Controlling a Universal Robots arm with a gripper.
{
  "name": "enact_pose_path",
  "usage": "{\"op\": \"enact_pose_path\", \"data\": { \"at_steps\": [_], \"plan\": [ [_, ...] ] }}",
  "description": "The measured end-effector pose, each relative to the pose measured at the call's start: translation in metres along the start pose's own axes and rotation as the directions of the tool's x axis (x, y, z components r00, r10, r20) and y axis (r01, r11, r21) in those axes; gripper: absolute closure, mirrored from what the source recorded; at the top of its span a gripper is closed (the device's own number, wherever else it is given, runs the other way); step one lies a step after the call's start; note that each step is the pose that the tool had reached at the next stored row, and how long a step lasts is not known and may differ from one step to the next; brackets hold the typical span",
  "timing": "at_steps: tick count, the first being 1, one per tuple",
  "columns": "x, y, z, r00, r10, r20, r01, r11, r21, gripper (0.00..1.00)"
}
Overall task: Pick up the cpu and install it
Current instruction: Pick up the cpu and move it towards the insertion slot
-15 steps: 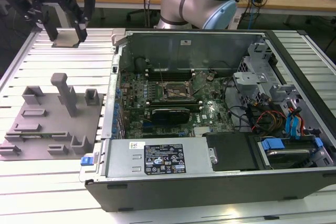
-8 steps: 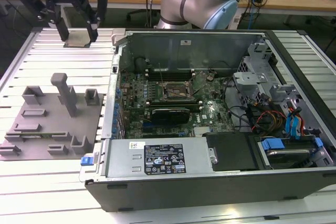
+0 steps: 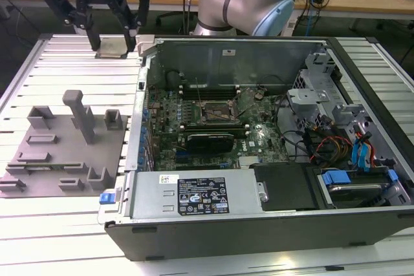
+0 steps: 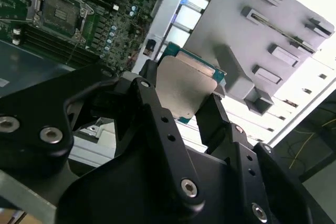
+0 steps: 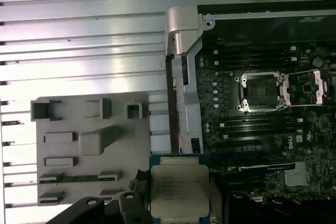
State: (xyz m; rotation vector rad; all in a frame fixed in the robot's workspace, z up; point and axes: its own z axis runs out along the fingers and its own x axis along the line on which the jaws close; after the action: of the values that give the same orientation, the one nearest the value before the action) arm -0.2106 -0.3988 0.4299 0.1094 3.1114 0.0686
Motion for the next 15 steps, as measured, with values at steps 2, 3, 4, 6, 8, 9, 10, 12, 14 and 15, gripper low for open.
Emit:
{"op": "enact_pose_path", "data": {
  "at_steps": [2,3,4,6,8,9,10,12,14,15],
  "plan": [
    [-0.0064,0.0004,0.0002,1.0000,0.000,0.0000,0.000,1.0000,0.0000,0.46],
    [-0.0089,0.0006,0.0002,1.0000,0.000,-0.0001,0.000,1.0000,0.0000,0.46],
    [-0.0113,0.0008,0.0003,1.0000,0.000,0.0000,0.000,1.0000,0.0000,0.46],
    [-0.0166,0.0012,0.0005,1.0000,0.000,0.0000,0.000,1.0000,0.0000,0.46],
    [-0.0218,0.0015,0.0006,1.0000,0.000,0.0000,0.000,1.0000,0.0000,0.46],
    [-0.0246,0.0017,0.0007,1.0000,0.000,0.0000,0.000,1.0000,0.0000,0.46],
    [-0.0278,0.0019,0.0008,1.0000,0.000,0.0000,0.000,1.0000,0.0000,0.46],
    [-0.0337,0.0023,0.0010,1.0000,0.001,0.0000,-0.001,1.0000,0.0000,0.46],
    [-0.0412,0.0029,0.0012,1.0000,0.001,-0.0001,-0.001,1.0000,0.0001,0.46],
    [-0.0441,0.0031,0.0013,1.0000,0.001,-0.0001,-0.001,1.0000,0.0000,0.46]
  ]
}}
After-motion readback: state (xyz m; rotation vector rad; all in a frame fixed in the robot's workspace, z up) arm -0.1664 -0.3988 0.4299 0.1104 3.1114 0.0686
